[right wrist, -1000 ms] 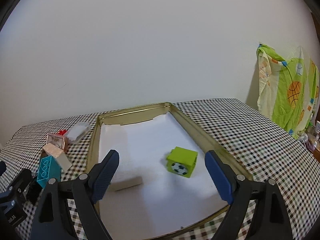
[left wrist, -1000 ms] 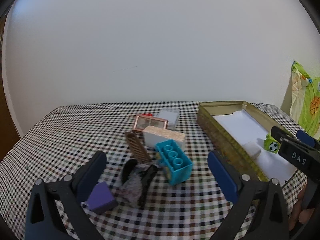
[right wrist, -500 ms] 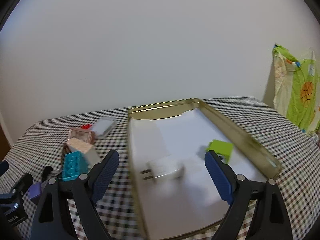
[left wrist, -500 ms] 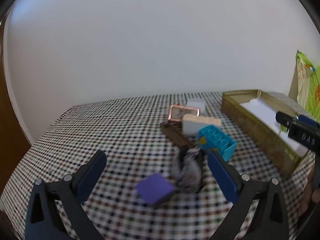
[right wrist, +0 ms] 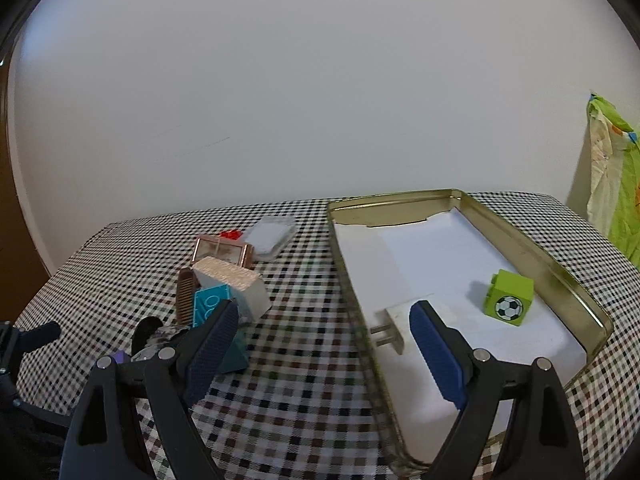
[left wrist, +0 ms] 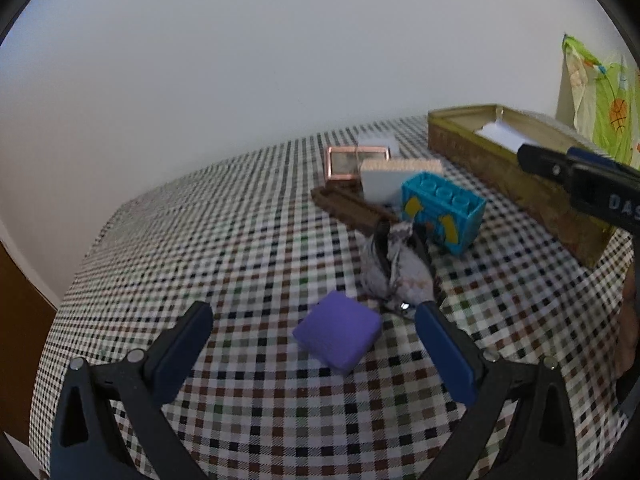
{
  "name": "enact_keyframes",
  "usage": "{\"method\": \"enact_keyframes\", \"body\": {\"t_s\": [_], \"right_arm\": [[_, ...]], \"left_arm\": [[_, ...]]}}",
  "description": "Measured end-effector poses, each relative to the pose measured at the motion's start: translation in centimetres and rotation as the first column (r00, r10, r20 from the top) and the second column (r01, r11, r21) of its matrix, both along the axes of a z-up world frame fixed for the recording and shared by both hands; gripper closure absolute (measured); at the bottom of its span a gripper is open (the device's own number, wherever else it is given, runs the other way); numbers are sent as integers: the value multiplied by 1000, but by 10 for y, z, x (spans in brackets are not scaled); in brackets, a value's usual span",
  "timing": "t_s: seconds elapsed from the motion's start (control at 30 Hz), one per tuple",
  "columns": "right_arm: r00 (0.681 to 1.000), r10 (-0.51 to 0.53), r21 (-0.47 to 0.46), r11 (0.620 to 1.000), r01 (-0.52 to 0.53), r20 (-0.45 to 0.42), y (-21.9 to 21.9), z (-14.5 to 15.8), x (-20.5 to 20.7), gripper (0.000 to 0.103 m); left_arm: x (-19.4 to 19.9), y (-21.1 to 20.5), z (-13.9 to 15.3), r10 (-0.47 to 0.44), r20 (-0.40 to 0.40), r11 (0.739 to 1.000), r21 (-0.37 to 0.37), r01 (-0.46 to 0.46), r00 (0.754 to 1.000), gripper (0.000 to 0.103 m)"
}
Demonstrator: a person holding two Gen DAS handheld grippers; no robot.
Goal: Organize rigid objects
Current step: 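Grasp the purple block with the left gripper while the right grasps the teal Lego brick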
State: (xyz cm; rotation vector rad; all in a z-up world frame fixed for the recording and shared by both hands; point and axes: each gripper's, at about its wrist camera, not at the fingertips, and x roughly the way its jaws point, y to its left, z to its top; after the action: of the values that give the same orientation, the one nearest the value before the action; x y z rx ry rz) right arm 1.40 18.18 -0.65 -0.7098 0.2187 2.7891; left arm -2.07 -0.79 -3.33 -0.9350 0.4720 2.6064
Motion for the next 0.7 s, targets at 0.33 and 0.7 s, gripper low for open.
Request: {"method": "enact_keyframes", "body": {"t_s": [0.33, 0.7], "right_arm": [[998, 55, -29, 998, -54, 29, -12, -6, -14, 14], [992, 110, -36, 994, -108, 62, -26, -8, -26, 14]], "left_arm": [[-23, -12, -15, 16, 99, 999, -36, -12, 995, 16], [-24, -9, -21, -72, 183, 997, 50, 64, 980, 63]]}}
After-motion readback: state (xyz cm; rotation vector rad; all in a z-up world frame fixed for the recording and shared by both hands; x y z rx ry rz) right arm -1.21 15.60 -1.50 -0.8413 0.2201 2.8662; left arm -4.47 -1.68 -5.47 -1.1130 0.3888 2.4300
